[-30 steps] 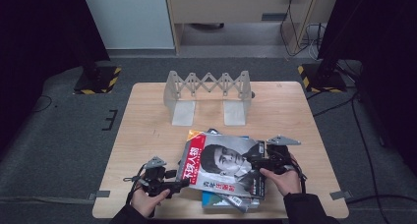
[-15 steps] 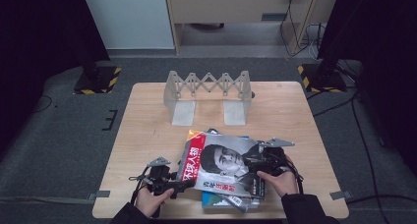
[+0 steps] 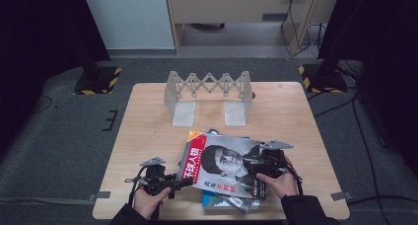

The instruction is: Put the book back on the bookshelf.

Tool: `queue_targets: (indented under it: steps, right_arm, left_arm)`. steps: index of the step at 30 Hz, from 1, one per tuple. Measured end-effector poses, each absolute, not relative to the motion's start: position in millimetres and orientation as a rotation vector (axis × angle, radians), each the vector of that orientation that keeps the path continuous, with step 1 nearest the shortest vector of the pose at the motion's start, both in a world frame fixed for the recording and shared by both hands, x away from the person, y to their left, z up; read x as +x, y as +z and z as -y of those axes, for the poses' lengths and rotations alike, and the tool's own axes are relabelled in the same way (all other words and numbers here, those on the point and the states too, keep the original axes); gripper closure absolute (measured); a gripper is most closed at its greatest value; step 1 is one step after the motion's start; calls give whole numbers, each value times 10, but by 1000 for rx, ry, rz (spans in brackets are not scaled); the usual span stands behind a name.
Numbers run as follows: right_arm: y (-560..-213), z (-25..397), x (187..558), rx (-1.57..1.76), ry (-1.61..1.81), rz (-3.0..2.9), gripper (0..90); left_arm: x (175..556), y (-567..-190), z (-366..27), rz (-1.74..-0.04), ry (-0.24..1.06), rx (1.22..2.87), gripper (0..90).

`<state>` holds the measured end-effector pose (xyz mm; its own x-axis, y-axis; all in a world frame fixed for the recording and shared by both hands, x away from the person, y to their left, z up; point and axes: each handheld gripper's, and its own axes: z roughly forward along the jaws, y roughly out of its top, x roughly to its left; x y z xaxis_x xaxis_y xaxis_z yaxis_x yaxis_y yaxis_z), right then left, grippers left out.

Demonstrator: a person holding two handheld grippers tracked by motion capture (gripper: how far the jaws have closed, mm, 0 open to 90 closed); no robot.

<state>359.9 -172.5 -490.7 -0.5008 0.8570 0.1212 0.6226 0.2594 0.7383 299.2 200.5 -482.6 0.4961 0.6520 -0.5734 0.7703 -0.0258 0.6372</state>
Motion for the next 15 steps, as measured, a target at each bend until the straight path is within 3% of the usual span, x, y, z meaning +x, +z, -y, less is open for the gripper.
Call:
queue_targets:
  steps: [4,15]
  right_arm:
    - [-4914,1717,3598,1354,1093,-2228,72]
    - [-4921,1706,3595,1343,1102,-2225,72]
  left_arm:
    - [2985,-4748,-1980,-1181,-120,1704,498]
    - [3207,-4792,-1853,-1216,-198,1729,567]
